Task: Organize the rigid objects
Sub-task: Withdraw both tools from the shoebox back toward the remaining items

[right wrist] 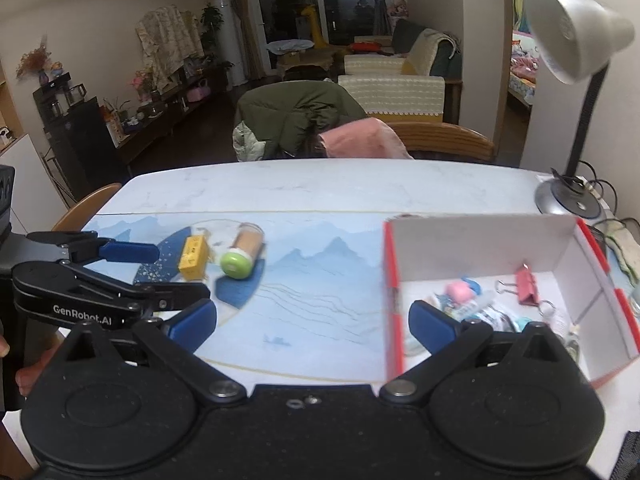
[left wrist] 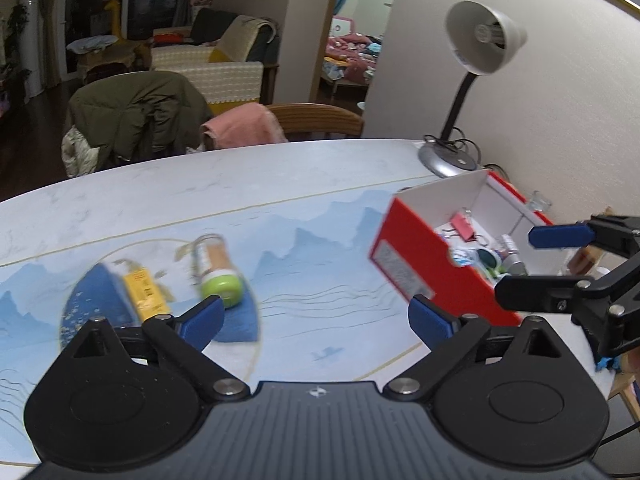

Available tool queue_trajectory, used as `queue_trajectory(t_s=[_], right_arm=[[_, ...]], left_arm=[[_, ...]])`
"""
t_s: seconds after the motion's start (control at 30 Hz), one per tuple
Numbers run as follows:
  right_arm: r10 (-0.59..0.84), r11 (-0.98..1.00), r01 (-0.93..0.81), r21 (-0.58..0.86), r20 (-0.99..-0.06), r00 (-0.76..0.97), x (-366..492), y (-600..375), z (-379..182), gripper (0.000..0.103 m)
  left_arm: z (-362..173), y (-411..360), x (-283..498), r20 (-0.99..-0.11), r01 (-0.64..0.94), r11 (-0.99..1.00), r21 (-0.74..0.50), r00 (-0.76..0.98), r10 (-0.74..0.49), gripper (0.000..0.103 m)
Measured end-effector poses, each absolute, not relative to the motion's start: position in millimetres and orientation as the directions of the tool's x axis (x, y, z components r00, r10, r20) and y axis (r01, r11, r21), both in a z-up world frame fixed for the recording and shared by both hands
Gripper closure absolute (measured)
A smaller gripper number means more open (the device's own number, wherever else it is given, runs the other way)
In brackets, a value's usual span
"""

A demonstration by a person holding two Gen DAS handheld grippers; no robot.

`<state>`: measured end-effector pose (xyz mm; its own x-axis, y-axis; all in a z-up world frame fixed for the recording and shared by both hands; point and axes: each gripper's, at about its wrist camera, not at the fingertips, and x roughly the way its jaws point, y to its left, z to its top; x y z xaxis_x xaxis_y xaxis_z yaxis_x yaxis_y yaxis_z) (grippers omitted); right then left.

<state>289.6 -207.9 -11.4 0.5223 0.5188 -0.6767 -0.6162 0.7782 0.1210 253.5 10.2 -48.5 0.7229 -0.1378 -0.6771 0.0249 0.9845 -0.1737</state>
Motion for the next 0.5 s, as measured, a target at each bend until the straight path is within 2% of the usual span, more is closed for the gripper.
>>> queue_trajectory(t_s=[0.3, 0.5], right_arm=[[0.49, 0.785, -0.615, 0.072, -0.68, 0.546, 296, -149, -20, 0.001], [0.483, 0.788, -0.611, 0.079, -0.695, 0.533, 309, -116, -28, 0.001]], left_arm=[[-66, 61, 248, -0.647, -0.016, 0.992, -0.127, 0.759, -0.07, 0.0], [-82, 94, 260, -0.68, -0.086, 0.988, -0.128, 0.732, -0.024, 0.0]])
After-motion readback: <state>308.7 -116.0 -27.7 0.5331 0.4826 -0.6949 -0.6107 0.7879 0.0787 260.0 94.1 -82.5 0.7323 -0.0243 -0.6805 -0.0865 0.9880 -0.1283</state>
